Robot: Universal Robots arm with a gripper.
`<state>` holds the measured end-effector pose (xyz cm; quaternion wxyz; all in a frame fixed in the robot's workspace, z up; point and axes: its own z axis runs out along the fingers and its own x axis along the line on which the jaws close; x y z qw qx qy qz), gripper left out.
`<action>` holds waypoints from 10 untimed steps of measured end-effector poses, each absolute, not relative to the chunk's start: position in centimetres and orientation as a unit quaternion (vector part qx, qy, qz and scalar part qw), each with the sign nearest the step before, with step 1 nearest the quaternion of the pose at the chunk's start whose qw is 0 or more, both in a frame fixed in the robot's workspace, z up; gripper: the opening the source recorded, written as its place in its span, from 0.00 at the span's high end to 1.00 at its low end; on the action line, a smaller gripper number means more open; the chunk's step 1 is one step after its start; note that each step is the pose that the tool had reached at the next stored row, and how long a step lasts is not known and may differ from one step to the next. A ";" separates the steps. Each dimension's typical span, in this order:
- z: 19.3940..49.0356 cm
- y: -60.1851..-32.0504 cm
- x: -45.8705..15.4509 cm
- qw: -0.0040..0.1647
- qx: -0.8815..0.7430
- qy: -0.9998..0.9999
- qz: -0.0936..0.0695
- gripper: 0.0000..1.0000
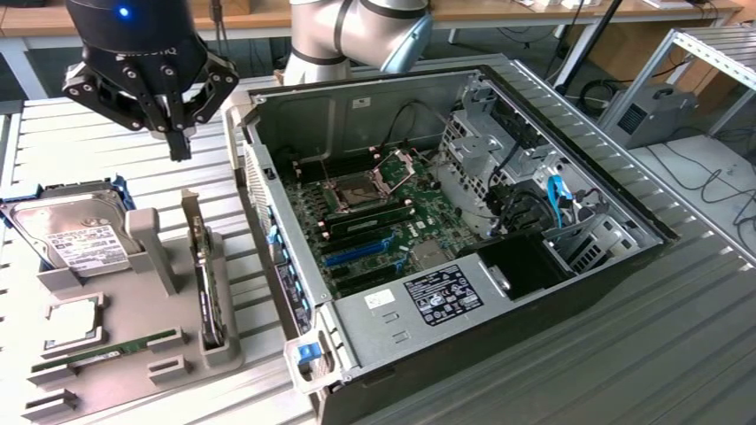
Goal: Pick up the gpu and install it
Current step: 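Reach for the gpu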
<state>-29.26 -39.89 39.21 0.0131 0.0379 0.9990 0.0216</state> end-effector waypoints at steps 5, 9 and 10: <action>39.2 -39.9 -29.8 0.013 0.038 0.999 0.022 0.89; 39.2 -39.9 -29.9 0.013 0.038 0.999 0.022 0.89; 39.2 -39.9 -29.9 0.013 0.038 0.999 0.022 0.89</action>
